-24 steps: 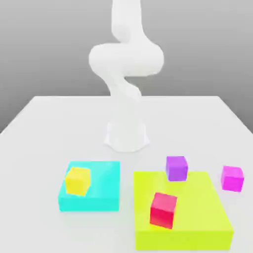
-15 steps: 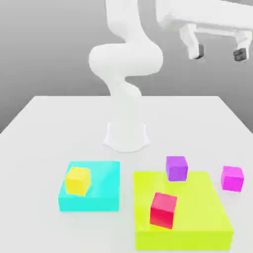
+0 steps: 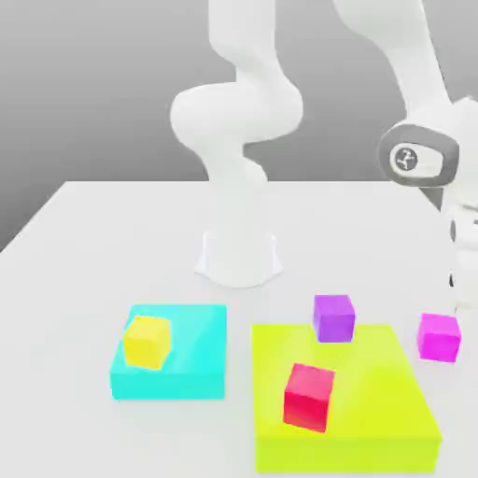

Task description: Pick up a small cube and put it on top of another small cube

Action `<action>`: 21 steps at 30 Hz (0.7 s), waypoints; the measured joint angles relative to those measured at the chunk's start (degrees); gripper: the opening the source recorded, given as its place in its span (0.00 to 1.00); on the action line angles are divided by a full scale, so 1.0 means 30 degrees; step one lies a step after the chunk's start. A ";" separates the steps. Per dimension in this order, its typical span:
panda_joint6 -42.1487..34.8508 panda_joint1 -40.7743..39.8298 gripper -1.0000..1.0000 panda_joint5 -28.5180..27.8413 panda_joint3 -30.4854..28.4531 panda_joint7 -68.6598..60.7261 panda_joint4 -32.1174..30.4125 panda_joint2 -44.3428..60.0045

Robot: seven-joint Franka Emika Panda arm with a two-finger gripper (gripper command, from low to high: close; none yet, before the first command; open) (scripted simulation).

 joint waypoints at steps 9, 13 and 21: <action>0.2384 0.2259 0.00 -0.2703 -0.2779 0.1987 0.0596 0.3129; 0.1961 0.1810 0.00 -0.2304 -0.2236 0.1678 0.0476 0.2598; -0.2440 -0.1459 0.00 0.1879 -0.1737 -0.1692 0.0480 -0.1979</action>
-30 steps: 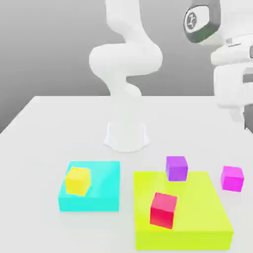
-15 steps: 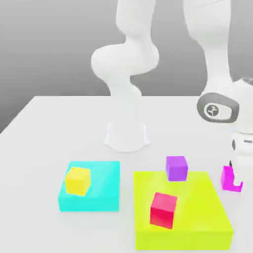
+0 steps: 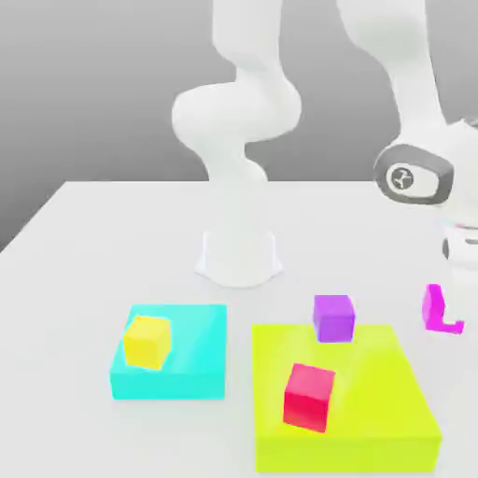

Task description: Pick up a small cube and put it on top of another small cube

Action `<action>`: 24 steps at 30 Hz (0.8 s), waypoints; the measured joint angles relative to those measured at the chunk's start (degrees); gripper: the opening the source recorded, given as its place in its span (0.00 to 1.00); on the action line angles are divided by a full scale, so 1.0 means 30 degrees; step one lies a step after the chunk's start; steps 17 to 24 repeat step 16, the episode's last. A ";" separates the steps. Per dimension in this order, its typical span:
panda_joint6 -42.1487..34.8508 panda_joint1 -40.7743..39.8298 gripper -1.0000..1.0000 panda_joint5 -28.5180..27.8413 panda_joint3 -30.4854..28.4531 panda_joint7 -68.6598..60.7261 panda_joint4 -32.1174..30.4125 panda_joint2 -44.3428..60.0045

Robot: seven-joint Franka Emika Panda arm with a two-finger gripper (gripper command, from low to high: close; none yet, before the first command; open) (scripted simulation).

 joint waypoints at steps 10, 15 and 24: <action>-0.4317 -0.6571 0.00 0.1795 -0.3250 -0.2099 0.2237 -0.2181; -0.2446 -0.6640 1.00 0.1607 -0.3243 -0.1981 0.1911 -0.0630; -0.2446 -0.6640 1.00 0.1607 -0.3243 -0.1981 0.1911 -0.0630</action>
